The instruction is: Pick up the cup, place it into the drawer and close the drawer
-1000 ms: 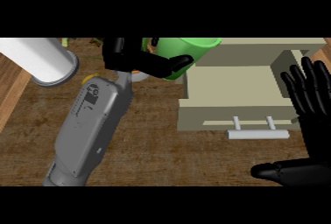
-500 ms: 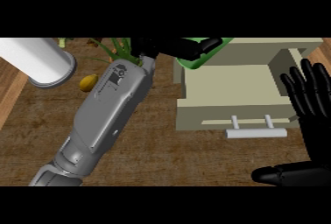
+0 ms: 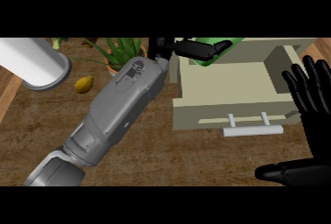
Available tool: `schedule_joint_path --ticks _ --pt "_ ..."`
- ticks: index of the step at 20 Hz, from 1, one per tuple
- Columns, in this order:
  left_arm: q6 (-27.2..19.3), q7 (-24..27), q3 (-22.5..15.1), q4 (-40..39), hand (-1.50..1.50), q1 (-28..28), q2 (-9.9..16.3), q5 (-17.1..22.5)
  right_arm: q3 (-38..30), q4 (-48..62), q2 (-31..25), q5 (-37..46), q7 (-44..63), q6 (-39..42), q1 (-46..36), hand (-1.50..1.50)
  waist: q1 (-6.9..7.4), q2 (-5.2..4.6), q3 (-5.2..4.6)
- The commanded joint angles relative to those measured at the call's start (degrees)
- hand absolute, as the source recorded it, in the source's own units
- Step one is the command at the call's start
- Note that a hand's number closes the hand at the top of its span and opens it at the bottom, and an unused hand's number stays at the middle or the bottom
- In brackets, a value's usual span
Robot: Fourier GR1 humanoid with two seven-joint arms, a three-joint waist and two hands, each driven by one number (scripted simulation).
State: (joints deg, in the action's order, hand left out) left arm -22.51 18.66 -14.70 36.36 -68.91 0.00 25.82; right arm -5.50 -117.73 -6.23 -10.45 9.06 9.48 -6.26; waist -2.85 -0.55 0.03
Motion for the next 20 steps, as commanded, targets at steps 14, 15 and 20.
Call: schedule_joint_path --ticks 14,15,20 --pt "-4.7 0.3 -16.8 -13.6 1.5 -6.4 0.0 7.9 3.4 -0.8 0.9 1.1 2.0 -0.2 -1.8 -1.5 -3.44 -0.72 0.06" --pt "-3.7 -0.1 -16.3 -15.7 1.5 -8.3 0.0 7.2 1.3 1.0 0.5 -1.4 -3.0 2.5 0.9 -1.5 -3.77 -0.99 0.15" --pt "-7.1 -2.1 -22.2 -13.5 -1.5 -6.0 0.0 8.5 1.8 1.0 0.9 -0.3 -0.1 0.2 -3.0 -1.5 -3.74 -0.81 0.07"
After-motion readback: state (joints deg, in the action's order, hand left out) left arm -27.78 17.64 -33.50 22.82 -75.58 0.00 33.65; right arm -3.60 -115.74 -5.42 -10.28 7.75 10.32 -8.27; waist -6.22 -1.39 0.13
